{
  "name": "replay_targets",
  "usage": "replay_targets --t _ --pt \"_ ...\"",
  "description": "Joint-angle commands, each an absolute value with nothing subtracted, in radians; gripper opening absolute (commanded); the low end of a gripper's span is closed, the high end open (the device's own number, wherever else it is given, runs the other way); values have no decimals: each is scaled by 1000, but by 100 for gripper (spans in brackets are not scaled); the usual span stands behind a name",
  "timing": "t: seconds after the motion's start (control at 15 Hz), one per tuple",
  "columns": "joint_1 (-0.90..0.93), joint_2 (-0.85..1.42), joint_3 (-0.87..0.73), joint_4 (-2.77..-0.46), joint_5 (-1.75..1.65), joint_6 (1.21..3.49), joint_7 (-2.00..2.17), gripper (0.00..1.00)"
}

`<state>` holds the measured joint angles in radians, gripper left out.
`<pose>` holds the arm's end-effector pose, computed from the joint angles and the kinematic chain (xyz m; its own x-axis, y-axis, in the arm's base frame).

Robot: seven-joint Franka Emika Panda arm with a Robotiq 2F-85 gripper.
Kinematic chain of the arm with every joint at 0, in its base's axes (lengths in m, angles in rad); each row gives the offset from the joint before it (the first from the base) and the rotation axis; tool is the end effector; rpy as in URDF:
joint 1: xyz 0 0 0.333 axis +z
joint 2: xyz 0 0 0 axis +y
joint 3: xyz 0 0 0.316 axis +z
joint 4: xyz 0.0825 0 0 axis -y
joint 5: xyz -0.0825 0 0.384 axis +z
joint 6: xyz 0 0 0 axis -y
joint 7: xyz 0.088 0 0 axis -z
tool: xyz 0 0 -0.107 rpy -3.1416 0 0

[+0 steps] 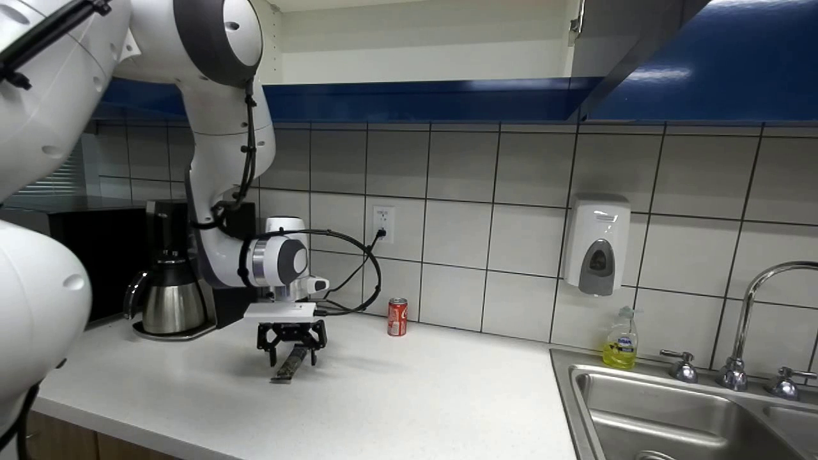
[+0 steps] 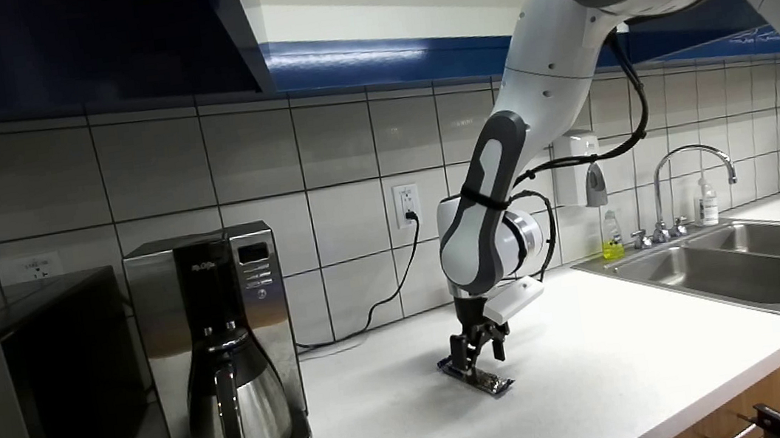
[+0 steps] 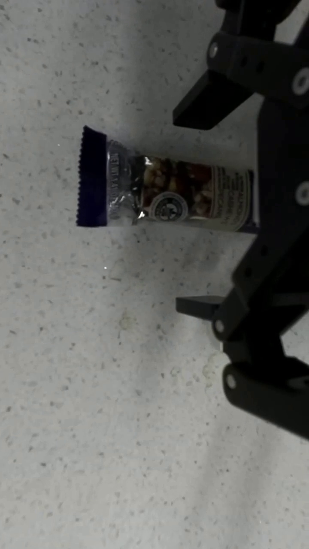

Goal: Put the candy bar in the cabinet

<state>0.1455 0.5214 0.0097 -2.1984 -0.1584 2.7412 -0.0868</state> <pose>0.5436 0.0915 0.1441 0.9262 0.3767 0.0121 0.3754 -0.9249 0.0611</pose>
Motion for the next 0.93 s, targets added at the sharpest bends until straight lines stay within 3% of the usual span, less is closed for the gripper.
replay_targets --t 0.0,0.27,0.4,0.53,0.87 --pt "165 554 -3 -2153 -182 2732 -48 100" --pt "169 570 -4 -2131 -180 2731 -47 100" --pt "170 575 -4 -2125 -178 2730 -48 74" --pt "168 580 -4 -2120 -177 2730 -49 56" --pt "166 586 -1 -2111 -173 2728 -52 19"
